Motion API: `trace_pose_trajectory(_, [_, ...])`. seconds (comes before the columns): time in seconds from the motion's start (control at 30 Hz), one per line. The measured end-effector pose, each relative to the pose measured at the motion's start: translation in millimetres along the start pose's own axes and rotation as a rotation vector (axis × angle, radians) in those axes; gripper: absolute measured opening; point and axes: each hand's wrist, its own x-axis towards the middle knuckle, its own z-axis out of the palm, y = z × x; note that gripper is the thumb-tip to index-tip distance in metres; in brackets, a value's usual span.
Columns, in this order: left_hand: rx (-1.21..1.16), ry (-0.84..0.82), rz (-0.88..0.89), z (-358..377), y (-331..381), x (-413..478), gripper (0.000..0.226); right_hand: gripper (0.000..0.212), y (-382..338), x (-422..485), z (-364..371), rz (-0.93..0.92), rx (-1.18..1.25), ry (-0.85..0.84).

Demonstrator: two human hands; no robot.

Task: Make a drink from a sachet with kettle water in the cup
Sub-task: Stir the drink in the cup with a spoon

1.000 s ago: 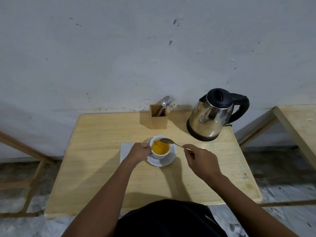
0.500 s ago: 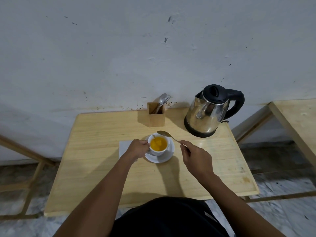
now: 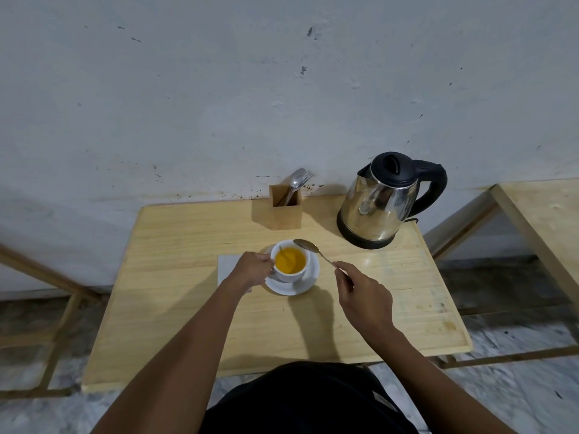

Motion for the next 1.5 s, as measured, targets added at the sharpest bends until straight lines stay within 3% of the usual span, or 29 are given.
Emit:
trace_pose_trajectory(0.27, [0.005,0.002,0.014,0,2,-2,0.025,0.02,0,-5,5,-0.02,0.001,0.036])
trace_pose_trajectory(0.53, [0.035,0.008,0.043,1,1,-3,0.026,0.023,1,-4,6,0.006,0.013,-0.038])
trace_pose_trajectory(0.7, [0.036,0.014,0.059,3,0,-3,0.027,0.034,2,-5,7,0.237,0.343,-0.146])
trace_pose_trajectory(0.83, [0.011,0.018,0.064,3,-1,-3,0.028,0.027,16,-6,17,0.425,0.541,-0.099])
trace_pose_trajectory(1.3, [0.012,0.01,0.055,2,1,-6,0.032,0.019,43,12,66,0.604,0.396,-0.223])
trace_pose_trajectory(1.5, [0.018,0.016,0.051,2,2,-6,0.032,0.014,46,23,67,0.537,0.18,-0.282])
